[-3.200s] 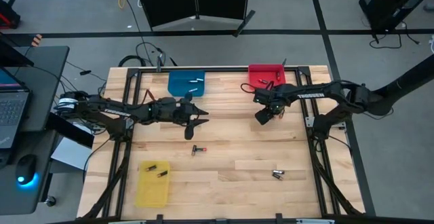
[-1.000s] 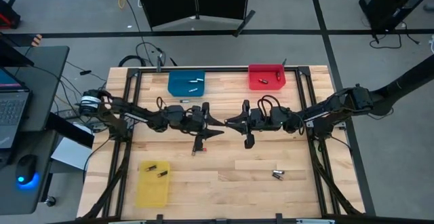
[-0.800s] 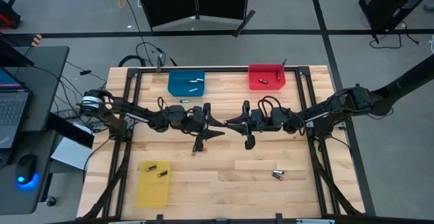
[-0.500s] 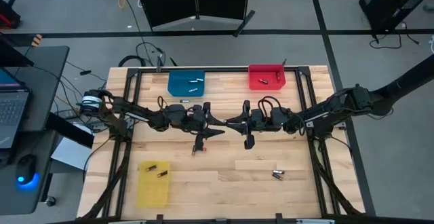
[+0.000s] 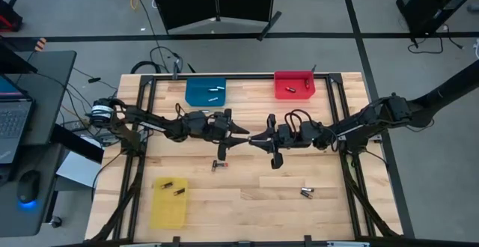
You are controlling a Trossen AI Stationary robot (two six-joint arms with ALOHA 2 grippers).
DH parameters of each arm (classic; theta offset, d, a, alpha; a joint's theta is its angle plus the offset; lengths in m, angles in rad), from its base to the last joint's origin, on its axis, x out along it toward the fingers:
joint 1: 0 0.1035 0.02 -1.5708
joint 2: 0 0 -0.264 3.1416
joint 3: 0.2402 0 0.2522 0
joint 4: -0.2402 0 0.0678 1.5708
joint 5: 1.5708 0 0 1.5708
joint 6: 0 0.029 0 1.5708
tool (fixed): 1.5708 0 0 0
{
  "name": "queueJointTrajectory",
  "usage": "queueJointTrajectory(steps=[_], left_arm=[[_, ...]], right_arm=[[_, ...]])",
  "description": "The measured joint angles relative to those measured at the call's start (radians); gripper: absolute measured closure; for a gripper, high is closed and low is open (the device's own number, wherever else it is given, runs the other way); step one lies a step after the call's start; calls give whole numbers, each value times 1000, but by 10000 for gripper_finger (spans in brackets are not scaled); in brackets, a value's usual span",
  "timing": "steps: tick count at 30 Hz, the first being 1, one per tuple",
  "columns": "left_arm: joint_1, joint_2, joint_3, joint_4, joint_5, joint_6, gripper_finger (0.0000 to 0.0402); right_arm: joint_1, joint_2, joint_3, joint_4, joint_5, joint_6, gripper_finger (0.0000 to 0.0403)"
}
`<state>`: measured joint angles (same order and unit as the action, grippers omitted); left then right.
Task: Sort batteries
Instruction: Put the black-brown battery into the yellow bin
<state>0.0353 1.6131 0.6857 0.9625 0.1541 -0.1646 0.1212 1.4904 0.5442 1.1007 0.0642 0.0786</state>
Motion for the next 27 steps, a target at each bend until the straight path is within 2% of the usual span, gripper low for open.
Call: queueJointTrajectory(steps=[3,13,22,27], left_arm=[[-4,0,0,55,55,-7,254],[-17,-1,19,41,100,-23,254],[-16,93,112,43,139,-20,254],[-16,102,121,41,147,-1,257]], right_arm=[[4,0,0,-1,15,-13,347],[3,0,-2,6,20,-21,347],[4,0,-2,6,21,-23,347],[4,0,-2,6,21,-26,347]])
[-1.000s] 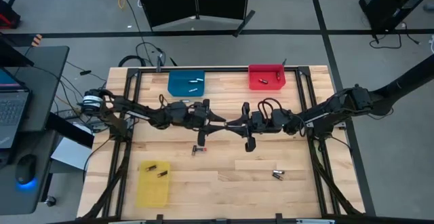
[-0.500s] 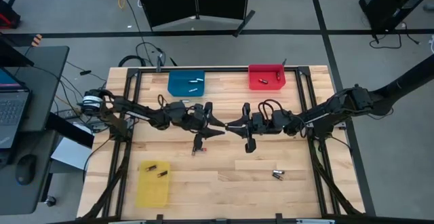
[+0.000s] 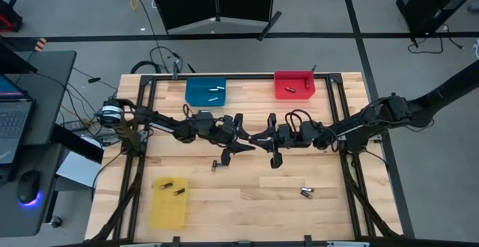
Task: Sort batteries
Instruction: Put the black-brown battery into the yellow bin
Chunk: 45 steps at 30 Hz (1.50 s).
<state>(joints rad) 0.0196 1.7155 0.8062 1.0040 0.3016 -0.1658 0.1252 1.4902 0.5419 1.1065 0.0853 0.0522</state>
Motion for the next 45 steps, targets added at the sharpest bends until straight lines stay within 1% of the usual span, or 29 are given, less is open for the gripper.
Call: queueJointTrajectory(steps=[4,9,13,15,17,20,23,26,29,32,35,38,41,44,45], left_arm=[[0,-2,0,15,0,-1,283],[6,-2,0,23,0,3,343],[7,-2,0,20,3,7,345],[6,-2,0,18,2,6,345],[8,-11,0,-6,6,1,345],[9,-45,0,-80,6,17,345],[8,-107,0,-216,-18,71,345],[7,-198,0,-392,-51,127,345],[5,-306,0,-589,-69,136,345],[-12,-417,0,-822,-108,131,345],[-48,-516,11,-1090,-164,91,345],[-107,-574,54,-1383,-241,30,345],[-196,-587,109,-1621,-288,-76,345],[-307,-584,143,-1788,-316,-211,345],[-341,-579,147,-1834,-318,-265,345]], right_arm=[[0,0,0,-1,0,-3,347],[0,-1,0,-4,0,2,347],[0,-1,0,-6,0,4,347],[0,-1,0,-7,1,7,330],[0,-1,0,-13,15,4,299],[0,-5,0,-14,70,-5,252],[-1,-16,0,-15,104,-20,218],[-5,-30,0,-18,119,-43,201],[-5,-52,0,-41,157,-73,199],[-6,-80,0,-100,208,-87,212],[-18,-107,-1,-188,236,-62,238],[-34,-128,-1,-266,237,-13,279],[-44,-133,-1,-307,238,-2,328],[-45,-131,-1,-318,239,-3,378],[-45,-131,-1,-324,239,-3,389]])
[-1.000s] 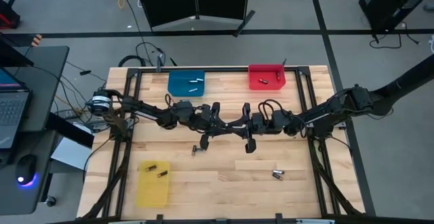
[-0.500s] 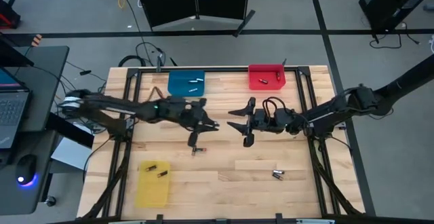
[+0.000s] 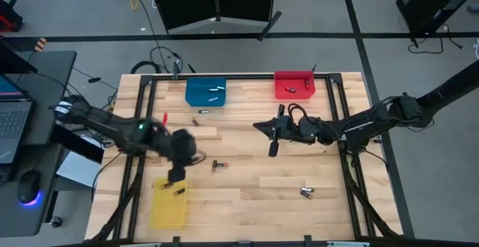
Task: Sort batteries
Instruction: Put the black-brown battery into the yellow bin
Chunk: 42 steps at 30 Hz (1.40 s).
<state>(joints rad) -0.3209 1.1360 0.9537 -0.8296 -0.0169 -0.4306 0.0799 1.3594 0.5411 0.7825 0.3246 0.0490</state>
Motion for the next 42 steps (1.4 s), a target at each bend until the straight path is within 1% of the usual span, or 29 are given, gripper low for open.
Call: queueJointTrajectory(steps=[2,4,7,10,13,15,20,25,27,30,34,39,42], left_arm=[[-75,4,-1,-85,-3,-118,345],[-148,9,-4,-165,-10,-237,345],[-258,26,-11,-240,-7,-391,345],[-343,61,-11,-243,16,-486,345],[-398,118,-11,-247,20,-543,345],[-419,167,-11,-246,23,-551,345],[-435,276,-11,-208,56,-536,345],[-432,331,-11,-135,59,-484,345],[-430,331,-27,-90,63,-474,345],[-424,331,-77,6,103,-486,345],[-426,331,-137,60,141,-517,345],[-425,331,-171,103,147,-520,345],[-425,331,-197,142,152,-520,345]], right_arm=[[0,1,0,-15,6,0,393],[0,2,0,-33,8,8,384],[0,2,0,-44,8,11,375],[0,2,0,-63,8,11,384],[0,2,0,-69,8,11,395],[0,2,0,-80,22,10,395],[-3,2,0,-86,26,11,379],[-3,2,0,-91,26,11,392],[-3,2,0,-92,26,11,395],[-3,2,0,-94,26,11,390],[-3,2,0,-101,26,19,380],[-3,2,0,-103,26,19,393],[-3,2,0,-104,26,20,393]])
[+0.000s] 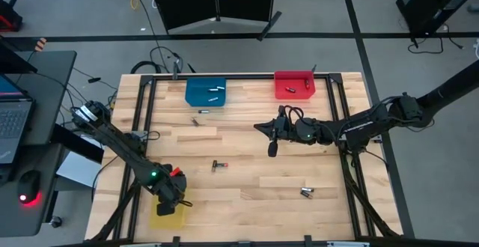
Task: Sort batteries
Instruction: Put the black-brown battery into the yellow bin, then put the black-red battery into the red bin
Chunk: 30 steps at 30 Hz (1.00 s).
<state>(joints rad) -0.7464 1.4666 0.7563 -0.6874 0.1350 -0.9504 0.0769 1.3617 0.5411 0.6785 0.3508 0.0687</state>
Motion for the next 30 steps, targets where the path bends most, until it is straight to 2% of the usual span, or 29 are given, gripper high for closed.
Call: queueJointTrajectory(steps=[5,11,16,19,26,30], left_arm=[[0,0,-35,21,9,-4,345],[0,0,-42,13,39,-27,340],[0,0,-42,13,65,-27,269],[0,0,-28,-5,74,-26,247],[0,0,77,-160,78,33,245],[7,0,173,-277,83,108,266]], right_arm=[[0,0,0,-2,0,10,379],[0,0,0,-2,0,9,391],[0,0,0,-2,0,10,384],[0,0,0,-2,0,10,377],[0,0,0,-2,0,10,389],[0,0,0,-2,0,10,387]])
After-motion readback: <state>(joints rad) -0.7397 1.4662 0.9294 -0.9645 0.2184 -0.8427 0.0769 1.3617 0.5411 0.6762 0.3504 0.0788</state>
